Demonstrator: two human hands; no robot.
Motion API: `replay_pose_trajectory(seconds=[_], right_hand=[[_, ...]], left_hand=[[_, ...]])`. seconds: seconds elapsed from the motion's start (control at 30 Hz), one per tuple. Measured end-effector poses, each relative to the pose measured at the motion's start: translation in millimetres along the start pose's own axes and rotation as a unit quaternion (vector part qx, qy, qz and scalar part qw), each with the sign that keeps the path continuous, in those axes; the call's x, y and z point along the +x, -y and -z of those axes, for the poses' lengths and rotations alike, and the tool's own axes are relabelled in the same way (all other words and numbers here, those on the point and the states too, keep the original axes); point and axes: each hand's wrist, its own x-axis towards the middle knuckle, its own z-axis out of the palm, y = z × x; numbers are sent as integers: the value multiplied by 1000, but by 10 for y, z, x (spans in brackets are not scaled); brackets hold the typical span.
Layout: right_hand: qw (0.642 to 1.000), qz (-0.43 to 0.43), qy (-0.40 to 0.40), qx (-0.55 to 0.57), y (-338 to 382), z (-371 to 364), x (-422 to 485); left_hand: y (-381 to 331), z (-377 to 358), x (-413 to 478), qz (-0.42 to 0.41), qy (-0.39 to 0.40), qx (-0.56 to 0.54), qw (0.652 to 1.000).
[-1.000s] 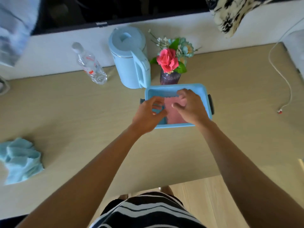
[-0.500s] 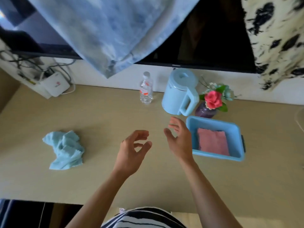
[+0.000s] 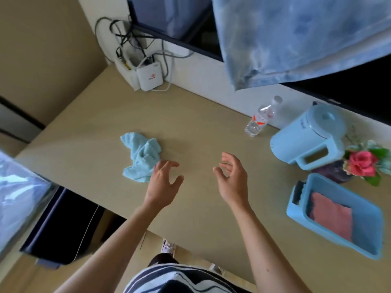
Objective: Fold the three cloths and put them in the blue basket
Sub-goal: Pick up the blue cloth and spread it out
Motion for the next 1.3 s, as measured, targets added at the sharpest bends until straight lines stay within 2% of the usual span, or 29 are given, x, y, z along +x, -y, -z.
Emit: replay_pose_trajectory(seconds=[0.07,0.17,0.27,0.33,0.53,0.67,0.77,0.9,1.0,1.13,1.2,1.3], right_hand=[[1000,3,15,-5,32,-125,-2],[999,12,28,-11,67,-248,-13],[999,15,44,-18,80,-317,-26],[998,16,51,-26,72,-332,-32],[996,1,73,-42,71,-360,-34],[994,3,102,-45,84,-348,-61],[987,45,141,-68,125,-306,-41],[965,110,225,-74,305,-176,45],[968,61,238,-45,515,5,98],[979,36,194,54,622,337,186],[978,20,174,108,621,502,220],[985,18,132,113,611,752,268]], left_hand=[[314,-22,114,20,13,108,994],[681,-37,231,29,65,246,967],[898,1,316,23,117,317,941],[975,27,370,19,123,326,937],[1110,147,481,12,83,238,968],[854,300,521,6,106,86,991],[362,497,529,-64,148,-17,987],[-287,760,504,-140,202,-141,959],[-662,858,473,-159,228,-167,946],[-961,875,477,-169,219,-190,942],[-1036,866,506,-170,208,-180,946],[-1142,829,571,-186,204,-126,953]])
